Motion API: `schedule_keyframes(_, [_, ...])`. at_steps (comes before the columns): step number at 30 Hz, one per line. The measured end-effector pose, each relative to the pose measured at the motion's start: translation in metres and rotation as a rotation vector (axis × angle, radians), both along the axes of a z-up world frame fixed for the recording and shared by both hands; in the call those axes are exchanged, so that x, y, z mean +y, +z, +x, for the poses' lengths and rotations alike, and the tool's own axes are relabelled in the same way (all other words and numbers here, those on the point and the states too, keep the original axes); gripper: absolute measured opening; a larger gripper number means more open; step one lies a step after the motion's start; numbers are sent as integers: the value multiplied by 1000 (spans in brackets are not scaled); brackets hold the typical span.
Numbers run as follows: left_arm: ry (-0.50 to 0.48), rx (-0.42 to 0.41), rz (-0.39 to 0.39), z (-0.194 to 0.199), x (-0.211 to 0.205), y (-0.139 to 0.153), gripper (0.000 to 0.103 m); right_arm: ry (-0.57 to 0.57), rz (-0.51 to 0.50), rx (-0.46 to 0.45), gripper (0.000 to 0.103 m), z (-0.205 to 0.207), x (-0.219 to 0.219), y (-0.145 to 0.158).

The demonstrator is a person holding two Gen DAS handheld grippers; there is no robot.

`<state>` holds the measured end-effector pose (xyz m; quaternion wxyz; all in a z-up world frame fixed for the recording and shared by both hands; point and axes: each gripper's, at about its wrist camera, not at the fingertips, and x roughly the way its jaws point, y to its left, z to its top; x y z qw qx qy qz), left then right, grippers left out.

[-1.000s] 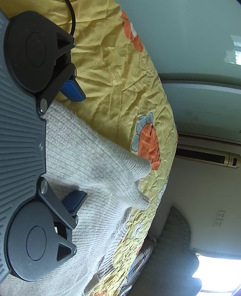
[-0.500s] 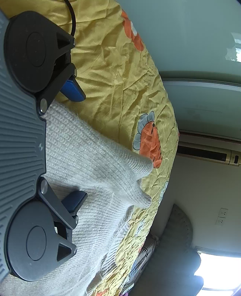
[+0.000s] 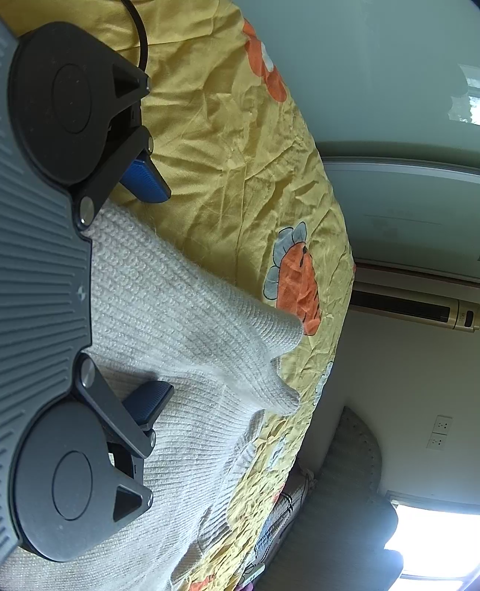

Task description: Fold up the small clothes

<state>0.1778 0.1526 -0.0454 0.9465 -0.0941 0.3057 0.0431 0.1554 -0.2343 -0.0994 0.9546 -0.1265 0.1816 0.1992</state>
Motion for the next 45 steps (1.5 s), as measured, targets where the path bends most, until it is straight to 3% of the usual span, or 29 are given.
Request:
schedule_keyframes(6, [-16, 30, -12, 1, 3, 4, 103, 77, -14, 29, 103, -12, 31, 3])
schedule_keyframes(11, [-86, 115, -163, 10, 32, 21, 103, 129, -100, 17, 103, -24, 54, 1])
schedule_keyframes(13, [-117, 140, -188, 17, 44, 28, 103, 146, -139, 11, 103, -26, 63, -1])
schedule_keyframes(17, [-216, 170, -172, 33, 55, 42, 103, 184, -201, 9, 103, -31, 85, -8])
schedule_keyframes(22, [-306, 192, -89, 55, 43, 44, 103, 224, -280, 3, 102, -36, 113, -19])
schedule_keyframes(28, [-409, 242, -26, 82, 18, 36, 103, 216, -399, -99, 102, -46, 145, -30])
schedule_keyframes(33, [-423, 287, -44, 106, 13, 29, 103, 195, -452, -170, 101, -43, 165, -35])
schedule_keyframes(38, [-392, 324, -132, 128, 20, 21, 102, 201, -484, -207, 98, -34, 188, -35])
schedule_keyframes(44, [-345, 328, -179, 145, 26, 23, 81, 245, -519, -231, 71, -26, 218, -37])
schedule_keyframes(45, [-346, 327, -178, 145, 25, 23, 66, 251, -524, -232, 65, -25, 222, -38])
